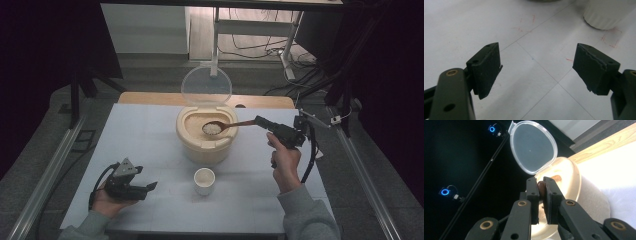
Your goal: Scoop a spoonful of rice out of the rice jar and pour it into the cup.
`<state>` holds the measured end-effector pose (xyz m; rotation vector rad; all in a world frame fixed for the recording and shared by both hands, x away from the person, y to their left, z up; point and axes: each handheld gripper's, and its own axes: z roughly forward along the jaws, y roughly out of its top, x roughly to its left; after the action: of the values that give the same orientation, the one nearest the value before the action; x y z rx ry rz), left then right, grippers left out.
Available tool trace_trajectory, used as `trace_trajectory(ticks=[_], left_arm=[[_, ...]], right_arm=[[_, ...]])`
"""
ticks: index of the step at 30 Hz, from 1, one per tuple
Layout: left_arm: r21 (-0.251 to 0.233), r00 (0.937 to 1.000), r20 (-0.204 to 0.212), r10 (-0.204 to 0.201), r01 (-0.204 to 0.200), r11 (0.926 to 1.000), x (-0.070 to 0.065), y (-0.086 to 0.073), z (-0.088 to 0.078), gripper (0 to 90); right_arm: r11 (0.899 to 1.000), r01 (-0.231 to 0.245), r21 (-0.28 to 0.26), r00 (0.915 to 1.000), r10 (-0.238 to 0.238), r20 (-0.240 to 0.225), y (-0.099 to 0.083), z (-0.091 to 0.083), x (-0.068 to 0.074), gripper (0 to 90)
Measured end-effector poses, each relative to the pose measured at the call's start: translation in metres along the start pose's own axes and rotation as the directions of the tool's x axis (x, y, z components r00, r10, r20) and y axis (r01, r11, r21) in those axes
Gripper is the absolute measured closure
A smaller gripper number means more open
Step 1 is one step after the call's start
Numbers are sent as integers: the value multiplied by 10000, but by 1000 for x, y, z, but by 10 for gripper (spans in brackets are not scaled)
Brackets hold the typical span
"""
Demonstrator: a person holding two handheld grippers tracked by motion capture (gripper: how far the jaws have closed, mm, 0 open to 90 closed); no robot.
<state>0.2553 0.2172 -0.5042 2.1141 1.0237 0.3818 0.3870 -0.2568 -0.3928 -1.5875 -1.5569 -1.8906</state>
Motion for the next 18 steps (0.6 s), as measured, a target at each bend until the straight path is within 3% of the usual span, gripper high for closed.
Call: trace_trajectory(ticks=[10,18], left_arm=[[22,10000,-16,-7,7,10000,0,0,0,218],[43,10000,-27,16,-16,10000,0,1,1,218]], right_arm=[[9982,-289,533,9987,311,-402,-11,-20,4,834],[9913,-189,1303,9993,229,-295,-29,-32,0,834]])
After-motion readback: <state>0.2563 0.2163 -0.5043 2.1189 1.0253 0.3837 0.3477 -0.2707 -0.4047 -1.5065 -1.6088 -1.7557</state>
